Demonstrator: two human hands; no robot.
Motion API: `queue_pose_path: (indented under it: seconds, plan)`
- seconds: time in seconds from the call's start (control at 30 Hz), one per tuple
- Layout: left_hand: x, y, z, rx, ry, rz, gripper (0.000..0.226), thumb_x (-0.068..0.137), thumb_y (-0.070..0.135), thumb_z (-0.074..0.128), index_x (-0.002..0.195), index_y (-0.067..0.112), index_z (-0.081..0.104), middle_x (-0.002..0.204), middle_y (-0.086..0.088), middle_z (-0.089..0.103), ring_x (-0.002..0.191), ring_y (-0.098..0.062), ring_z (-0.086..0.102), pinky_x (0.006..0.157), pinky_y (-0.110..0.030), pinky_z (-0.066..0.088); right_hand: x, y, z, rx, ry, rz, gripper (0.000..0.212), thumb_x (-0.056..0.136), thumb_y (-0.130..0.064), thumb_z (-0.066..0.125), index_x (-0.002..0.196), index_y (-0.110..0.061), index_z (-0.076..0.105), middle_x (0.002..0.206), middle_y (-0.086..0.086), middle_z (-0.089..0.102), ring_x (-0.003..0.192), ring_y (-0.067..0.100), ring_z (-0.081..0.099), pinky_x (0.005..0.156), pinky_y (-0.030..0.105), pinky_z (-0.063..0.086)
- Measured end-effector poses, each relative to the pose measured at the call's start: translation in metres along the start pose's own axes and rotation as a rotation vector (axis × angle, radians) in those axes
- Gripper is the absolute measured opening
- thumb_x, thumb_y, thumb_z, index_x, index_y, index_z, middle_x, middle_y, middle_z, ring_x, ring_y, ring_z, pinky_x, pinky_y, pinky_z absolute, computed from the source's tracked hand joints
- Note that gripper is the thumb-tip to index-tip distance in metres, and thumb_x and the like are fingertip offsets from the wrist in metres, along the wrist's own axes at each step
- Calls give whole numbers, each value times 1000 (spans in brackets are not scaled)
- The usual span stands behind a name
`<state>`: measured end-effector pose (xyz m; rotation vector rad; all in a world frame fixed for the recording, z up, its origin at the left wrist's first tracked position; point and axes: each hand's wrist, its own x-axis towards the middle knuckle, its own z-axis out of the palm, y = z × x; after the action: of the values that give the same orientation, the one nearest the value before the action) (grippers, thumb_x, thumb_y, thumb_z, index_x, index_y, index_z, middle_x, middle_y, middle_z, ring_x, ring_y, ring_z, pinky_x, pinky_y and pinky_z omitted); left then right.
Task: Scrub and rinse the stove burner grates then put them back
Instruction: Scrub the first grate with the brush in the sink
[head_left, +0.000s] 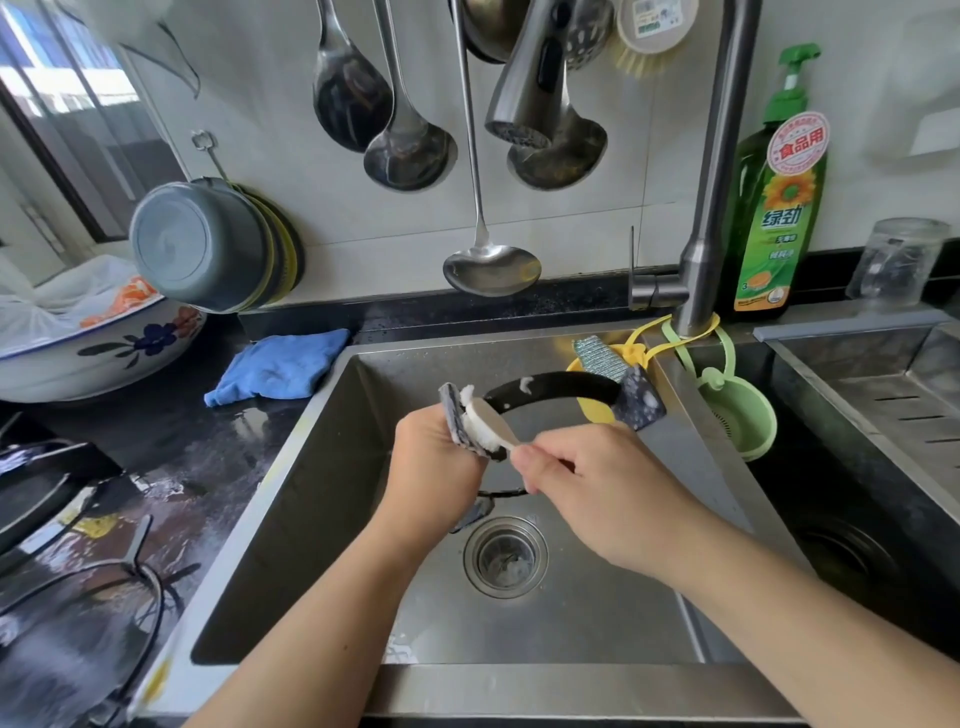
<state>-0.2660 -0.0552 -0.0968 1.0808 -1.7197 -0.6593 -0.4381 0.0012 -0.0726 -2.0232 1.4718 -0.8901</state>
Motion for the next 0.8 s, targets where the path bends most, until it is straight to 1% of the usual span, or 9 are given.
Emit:
queue_pose_path:
  seconds: [0.07, 0.1, 0.23, 0.33, 0.43, 0.53, 0.67, 0.73, 0.8]
  plan:
    - [-4, 3, 5, 25, -23, 25, 60, 79, -16, 59, 50, 37, 56, 49, 16, 54, 50, 4, 46, 52, -10, 35, 0, -1, 2, -24, 58, 4, 49, 101, -44, 47, 69, -10, 62, 45, -6, 41, 44, 10, 36, 46, 25, 24]
    - [-5, 3, 8, 50, -13, 45, 59, 81, -11, 60, 51, 40, 55, 49, 18, 53, 48, 4, 46, 50, -10, 33, -1, -2, 3, -45, 105, 8, 49, 100, -44, 48, 66, -11, 60, 46, -4, 42, 45, 11, 38, 46, 28, 26]
    - [-7, 8, 18, 251, 46, 107, 28, 81, 26, 49, 55, 39, 49, 49, 20, 54, 44, 0, 45, 46, -13, 32, -3, -12, 9, -177, 323, 27, 51, 102, -45, 46, 57, -22, 42, 49, -4, 41, 47, 12, 41, 44, 31, 25]
    - [-4, 1, 18, 221, 106, 50, 40, 85, 10, 62, 54, 32, 50, 48, 15, 54, 46, -1, 42, 48, -19, 35, -3, -13, 11, -252, 302, 37, 49, 102, -47, 43, 63, -19, 46, 52, -4, 43, 48, 13, 41, 43, 31, 22]
    - [-1, 1, 11, 102, 153, -76, 51, 81, -6, 62, 47, 27, 45, 44, 12, 46, 47, -2, 33, 47, -20, 29, -6, -13, 15, -266, 215, -10, 52, 103, -49, 41, 61, -18, 41, 52, -2, 43, 51, 23, 45, 45, 34, 25]
    - [5, -1, 5, 11, 208, -182, 49, 80, -11, 61, 47, 24, 51, 45, 11, 50, 49, 1, 36, 50, -24, 36, -4, -15, 15, -315, 178, 1, 53, 103, -51, 39, 59, -22, 30, 54, -3, 39, 56, 26, 44, 44, 32, 22]
    - [5, 2, 2, -40, 145, -216, 35, 81, -10, 63, 58, 16, 68, 52, 4, 59, 55, -7, 48, 53, -39, 50, -1, -12, 12, -318, 143, 28, 53, 103, -52, 39, 59, -21, 33, 56, -2, 42, 57, 23, 46, 45, 32, 22]
    - [4, 4, 1, -87, 127, -203, 46, 82, -12, 62, 54, 24, 71, 52, 7, 61, 53, -3, 48, 52, -28, 48, -2, -8, 9, -282, 125, 39, 54, 102, -52, 41, 58, -21, 36, 54, -1, 42, 54, 20, 44, 45, 33, 23]
    - [3, 7, 0, -137, 77, -188, 42, 80, -13, 62, 60, 22, 76, 57, 2, 66, 58, -7, 54, 56, -25, 46, -3, -6, 6, -259, 105, 39, 55, 102, -51, 42, 58, -18, 38, 52, 1, 42, 51, 18, 41, 45, 32, 23]
